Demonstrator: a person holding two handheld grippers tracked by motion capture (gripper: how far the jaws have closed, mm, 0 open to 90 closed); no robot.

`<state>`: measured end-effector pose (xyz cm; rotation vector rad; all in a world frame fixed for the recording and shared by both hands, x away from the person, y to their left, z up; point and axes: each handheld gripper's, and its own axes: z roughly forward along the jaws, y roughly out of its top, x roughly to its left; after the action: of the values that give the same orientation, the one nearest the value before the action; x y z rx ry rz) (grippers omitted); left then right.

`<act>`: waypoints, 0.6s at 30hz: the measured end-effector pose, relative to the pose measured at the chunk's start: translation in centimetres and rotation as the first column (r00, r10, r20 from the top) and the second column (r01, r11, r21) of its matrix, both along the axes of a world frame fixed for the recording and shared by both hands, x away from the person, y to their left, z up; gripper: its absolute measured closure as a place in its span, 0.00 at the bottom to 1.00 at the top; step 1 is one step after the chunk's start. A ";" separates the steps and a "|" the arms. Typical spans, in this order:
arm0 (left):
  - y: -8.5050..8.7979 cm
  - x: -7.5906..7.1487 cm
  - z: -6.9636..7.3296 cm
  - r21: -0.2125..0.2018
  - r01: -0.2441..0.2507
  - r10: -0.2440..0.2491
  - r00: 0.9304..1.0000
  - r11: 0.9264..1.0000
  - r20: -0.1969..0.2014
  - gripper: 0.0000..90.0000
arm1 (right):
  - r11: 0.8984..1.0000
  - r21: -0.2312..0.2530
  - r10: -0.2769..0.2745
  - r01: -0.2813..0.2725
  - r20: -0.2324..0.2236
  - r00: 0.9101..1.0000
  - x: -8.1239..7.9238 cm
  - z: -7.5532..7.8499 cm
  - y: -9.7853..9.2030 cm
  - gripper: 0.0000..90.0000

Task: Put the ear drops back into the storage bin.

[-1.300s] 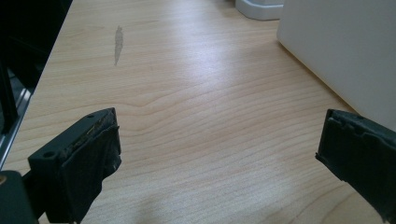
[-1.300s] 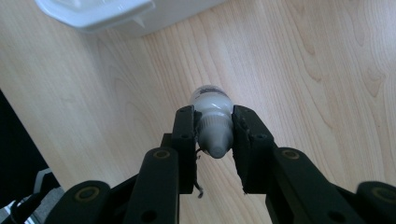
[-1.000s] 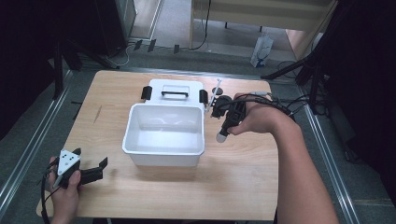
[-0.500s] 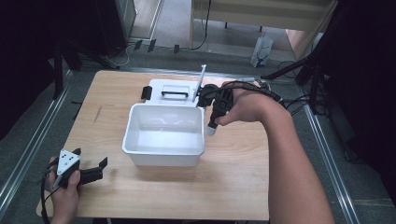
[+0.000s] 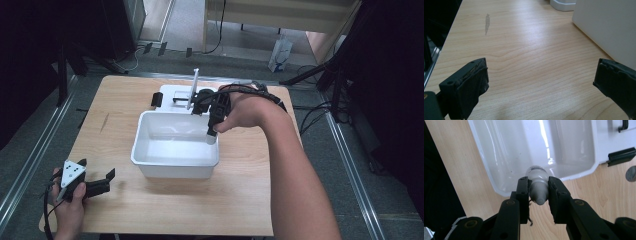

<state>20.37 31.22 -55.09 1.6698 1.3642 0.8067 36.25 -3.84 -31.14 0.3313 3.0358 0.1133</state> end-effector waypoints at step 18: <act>0.1 0.0 0.0 0.000 0.002 -0.002 1.000 1.000 -0.001 0.00 | 0.998 -0.007 0.055 -0.055 0.010 0.998 0.6 -3.5 1.4 0.80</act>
<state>20.37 31.27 -55.08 1.6723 1.3630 0.8047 36.86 -2.41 -34.66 0.2465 3.0356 0.1085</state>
